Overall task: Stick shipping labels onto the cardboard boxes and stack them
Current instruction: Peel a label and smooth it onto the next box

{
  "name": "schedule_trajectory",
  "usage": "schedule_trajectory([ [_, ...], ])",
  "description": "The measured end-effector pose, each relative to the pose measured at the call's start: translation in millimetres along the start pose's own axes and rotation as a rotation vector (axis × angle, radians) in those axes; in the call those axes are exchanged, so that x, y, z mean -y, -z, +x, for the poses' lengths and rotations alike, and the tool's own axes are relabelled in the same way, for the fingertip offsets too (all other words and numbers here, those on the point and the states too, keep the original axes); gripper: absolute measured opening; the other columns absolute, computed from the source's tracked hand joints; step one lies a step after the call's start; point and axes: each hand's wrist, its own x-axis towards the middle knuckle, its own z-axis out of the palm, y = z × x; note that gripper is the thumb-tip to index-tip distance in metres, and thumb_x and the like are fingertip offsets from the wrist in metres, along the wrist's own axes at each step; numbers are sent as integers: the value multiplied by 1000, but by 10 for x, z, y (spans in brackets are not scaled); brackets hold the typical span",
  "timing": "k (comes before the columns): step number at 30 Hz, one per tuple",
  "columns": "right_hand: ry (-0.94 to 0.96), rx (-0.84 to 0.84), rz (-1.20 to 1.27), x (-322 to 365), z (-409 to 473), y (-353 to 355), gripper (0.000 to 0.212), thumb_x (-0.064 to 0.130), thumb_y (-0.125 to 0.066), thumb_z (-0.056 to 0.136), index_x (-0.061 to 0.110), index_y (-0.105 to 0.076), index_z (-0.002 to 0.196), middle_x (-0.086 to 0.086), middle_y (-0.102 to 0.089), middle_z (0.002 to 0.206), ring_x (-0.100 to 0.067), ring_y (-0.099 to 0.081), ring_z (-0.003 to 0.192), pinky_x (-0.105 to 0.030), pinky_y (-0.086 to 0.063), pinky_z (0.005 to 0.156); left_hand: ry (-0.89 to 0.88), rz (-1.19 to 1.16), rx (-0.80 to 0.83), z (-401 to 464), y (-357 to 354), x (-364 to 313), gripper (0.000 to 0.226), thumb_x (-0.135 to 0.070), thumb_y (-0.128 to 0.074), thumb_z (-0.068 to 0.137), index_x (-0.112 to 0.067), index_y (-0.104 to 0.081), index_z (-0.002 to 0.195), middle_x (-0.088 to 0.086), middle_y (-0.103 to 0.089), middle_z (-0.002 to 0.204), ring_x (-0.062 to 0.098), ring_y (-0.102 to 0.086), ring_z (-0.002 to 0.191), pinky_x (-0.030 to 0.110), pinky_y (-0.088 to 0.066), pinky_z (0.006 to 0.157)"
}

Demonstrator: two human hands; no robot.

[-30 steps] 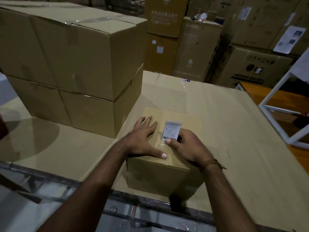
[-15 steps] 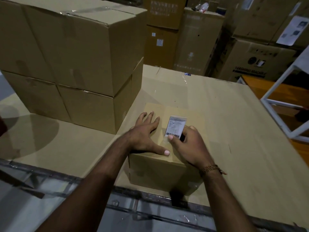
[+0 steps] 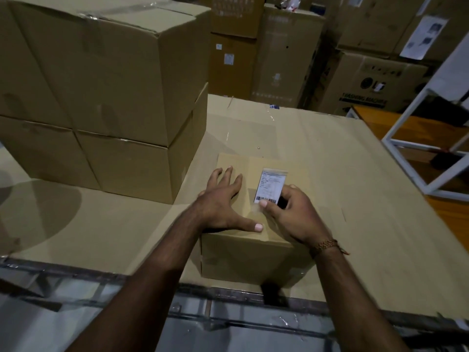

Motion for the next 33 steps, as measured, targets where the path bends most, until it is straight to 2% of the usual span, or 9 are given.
schedule_trajectory([
  [4, -38, 30, 63, -40, 16, -17, 48, 60, -71, 84, 42, -74, 129, 13, -74, 121, -14, -67, 117, -47, -55, 104, -5, 7, -14, 11, -15, 4, 145, -90, -73, 61, -31, 4, 169, -9, 26, 173, 20, 29, 157, 68, -12, 126],
  [6, -59, 19, 110, -35, 19, -20, 43, 52, -76, 88, 33, -77, 126, 10, -77, 119, -13, -71, 112, -44, -57, 100, -3, 20, -23, 30, -29, 18, 147, -94, -70, 58, -31, 4, 169, -9, 26, 173, 20, 28, 158, 68, -13, 126],
  [10, -100, -57, 396, -29, 51, 32, 18, 15, -75, 98, 14, -78, 117, 7, -82, 107, -5, -75, 94, -24, -56, 79, -8, 11, -22, 51, -37, 57, 156, -102, -63, 47, -29, 2, 169, -9, 24, 173, 20, 28, 158, 68, -12, 126],
  [16, -136, -143, 445, -9, 46, -12, 20, 9, -70, 100, 7, -77, 119, 0, -81, 107, -7, -74, 90, -17, -53, 70, -28, 28, -54, 6, -53, 40, 147, -96, -68, 58, -28, -1, 169, -8, 21, 174, 20, 26, 158, 70, -15, 124],
  [20, -225, -205, 511, 40, 64, -17, 22, 19, -62, 99, 7, -77, 108, 0, -79, 94, -11, -71, 82, -25, -52, 69, -37, 24, -79, -9, -61, 43, 146, -96, -67, 58, -27, -3, 169, -7, 19, 175, 21, 25, 159, 71, -17, 124],
  [24, -266, -206, 534, 68, 56, -7, 26, 10, -52, 104, 10, -76, 94, 3, -75, 83, -11, -66, 73, -25, -50, 62, -37, 10, -96, -9, -78, 49, 145, -96, -68, 58, -28, -4, 169, -8, 18, 175, 20, 23, 159, 69, -18, 124],
  [28, -158, -152, 465, 4, 61, -3, 15, 14, -68, 98, 11, -82, 95, 0, -82, 94, -14, -72, 83, -25, -55, 70, -33, -26, -109, -26, -84, 54, 148, -97, -68, 54, -29, -6, 169, -11, 17, 175, 16, 23, 159, 66, -18, 126],
  [31, -128, -145, 465, -57, 46, 15, 13, 20, -82, 92, 10, -85, 99, -8, -83, 97, -21, -75, 89, -40, -56, 80, -31, -32, -91, -36, -64, 38, 145, -95, -69, 57, -29, -6, 169, -11, 17, 175, 15, 24, 159, 66, -16, 126],
  [33, -97, -147, 434, -73, 40, 27, 13, 20, -85, 91, 11, -85, 101, -5, -83, 98, -24, -77, 93, -44, -58, 83, -33, -8, -62, -29, -35, 18, 141, -92, -69, 63, -29, -3, 169, -8, 19, 175, 18, 24, 159, 66, -13, 127],
])
